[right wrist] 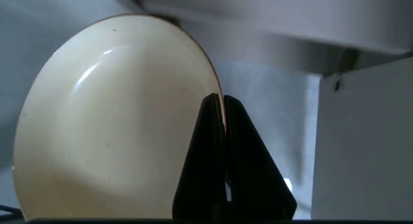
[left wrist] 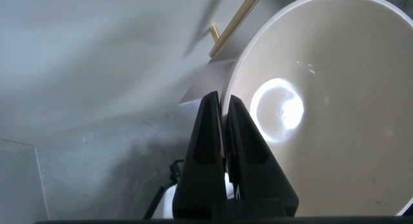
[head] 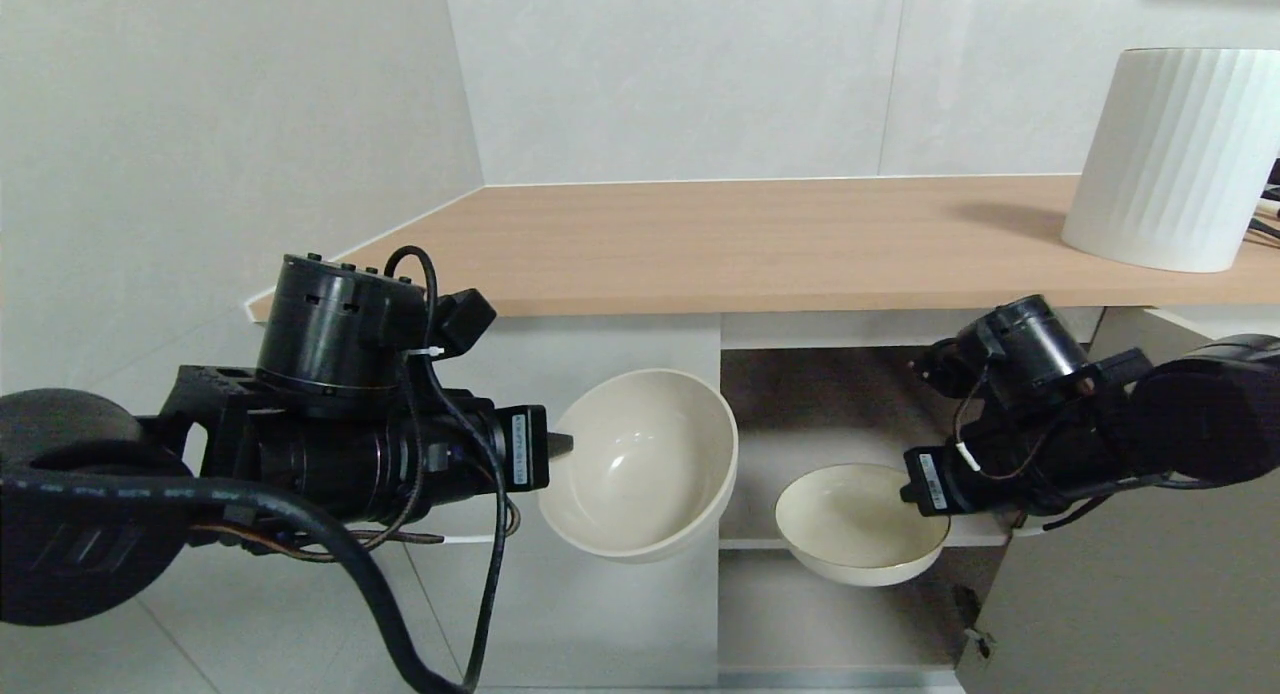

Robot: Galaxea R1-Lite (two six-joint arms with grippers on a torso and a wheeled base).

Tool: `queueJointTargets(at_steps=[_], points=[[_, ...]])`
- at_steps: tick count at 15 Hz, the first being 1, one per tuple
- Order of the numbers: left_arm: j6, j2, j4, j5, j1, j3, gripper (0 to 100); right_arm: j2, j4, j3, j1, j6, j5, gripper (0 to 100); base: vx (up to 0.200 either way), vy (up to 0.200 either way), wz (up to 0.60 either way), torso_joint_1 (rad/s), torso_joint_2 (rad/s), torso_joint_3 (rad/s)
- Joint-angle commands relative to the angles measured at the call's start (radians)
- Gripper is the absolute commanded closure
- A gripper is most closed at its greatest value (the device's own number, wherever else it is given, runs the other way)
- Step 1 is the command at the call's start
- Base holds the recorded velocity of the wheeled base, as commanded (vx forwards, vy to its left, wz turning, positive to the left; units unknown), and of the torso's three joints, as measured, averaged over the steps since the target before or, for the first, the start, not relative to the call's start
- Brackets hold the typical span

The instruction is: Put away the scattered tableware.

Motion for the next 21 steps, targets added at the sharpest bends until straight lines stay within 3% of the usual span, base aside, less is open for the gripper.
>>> queueJointTargets(at_steps=[1,7,11,15,21], points=[[-0.001,0.003,0.0,0.0,0.0,0.0,100,0.178,-0.059,-0.004,0.034,0.006,-0.012,100,0.0,0.0,0.0,0.0,0.0,0.0],[-0.001,0.005,0.0,0.0,0.0,0.0,100,0.447,-0.315,-0.037,0.0,0.106,-0.071,100,0.0,0.0,0.0,0.0,0.0,0.0],[-0.001,0.006,0.0,0.0,0.0,-0.001,100,0.597,-0.493,-0.111,-0.061,0.128,-0.252,100,0.0,0.0,0.0,0.0,0.0,0.0],[-0.001,0.012,0.0,0.0,0.0,-0.001,100,0.7,-0.513,-0.231,-0.099,0.175,-0.358,100,0.0,0.0,0.0,0.0,0.0,0.0],[-0.001,0.023,0.0,0.002,-0.006,-0.001,100,0.761,-0.514,-0.33,-0.132,0.183,-0.432,100,0.0,0.0,0.0,0.0,0.0,0.0]])
